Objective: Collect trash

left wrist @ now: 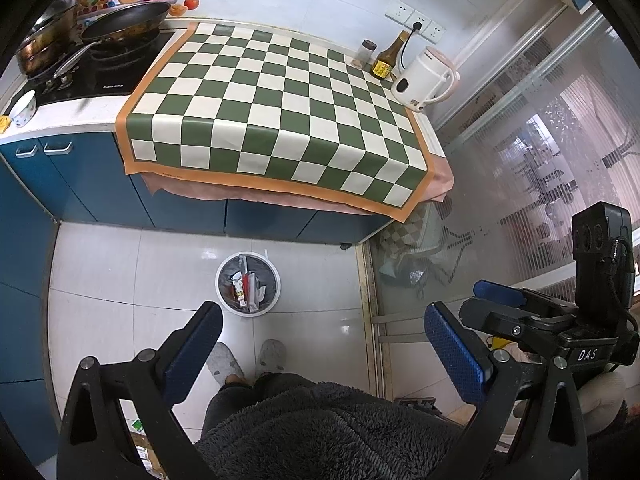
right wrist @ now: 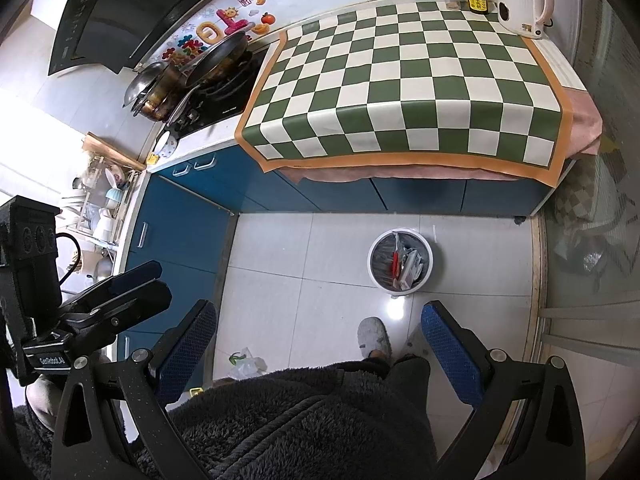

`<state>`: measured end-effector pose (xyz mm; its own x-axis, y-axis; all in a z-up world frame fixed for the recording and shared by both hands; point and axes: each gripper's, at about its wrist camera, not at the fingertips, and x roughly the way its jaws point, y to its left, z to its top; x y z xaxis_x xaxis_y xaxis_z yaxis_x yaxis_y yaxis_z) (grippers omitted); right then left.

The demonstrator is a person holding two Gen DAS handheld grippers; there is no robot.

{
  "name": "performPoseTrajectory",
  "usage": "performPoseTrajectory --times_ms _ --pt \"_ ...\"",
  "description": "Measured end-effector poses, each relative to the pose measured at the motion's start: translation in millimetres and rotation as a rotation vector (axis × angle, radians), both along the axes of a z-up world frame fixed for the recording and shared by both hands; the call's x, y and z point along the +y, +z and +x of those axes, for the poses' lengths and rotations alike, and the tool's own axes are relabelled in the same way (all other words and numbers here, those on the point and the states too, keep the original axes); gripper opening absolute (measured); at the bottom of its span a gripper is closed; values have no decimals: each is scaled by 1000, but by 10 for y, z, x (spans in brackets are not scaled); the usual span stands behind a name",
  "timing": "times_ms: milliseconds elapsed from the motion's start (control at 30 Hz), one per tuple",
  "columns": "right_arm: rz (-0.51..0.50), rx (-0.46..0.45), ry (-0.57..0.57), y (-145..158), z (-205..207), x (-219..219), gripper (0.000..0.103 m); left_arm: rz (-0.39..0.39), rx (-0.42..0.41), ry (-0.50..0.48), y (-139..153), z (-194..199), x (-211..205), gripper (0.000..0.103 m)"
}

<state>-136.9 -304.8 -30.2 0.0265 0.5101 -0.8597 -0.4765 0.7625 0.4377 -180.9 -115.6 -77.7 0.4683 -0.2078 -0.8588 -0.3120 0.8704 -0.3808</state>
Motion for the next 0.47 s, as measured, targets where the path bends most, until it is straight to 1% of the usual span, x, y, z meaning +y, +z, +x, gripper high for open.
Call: performPoseTrajectory --times_ms 200,467 --pt "1 -5 2 -33 -36 -72 103 0 -5 2 21 -51 29 103" --pt "3 -6 -1 -1 -86 -65 103 10 -16 14 80 -95 86 103"
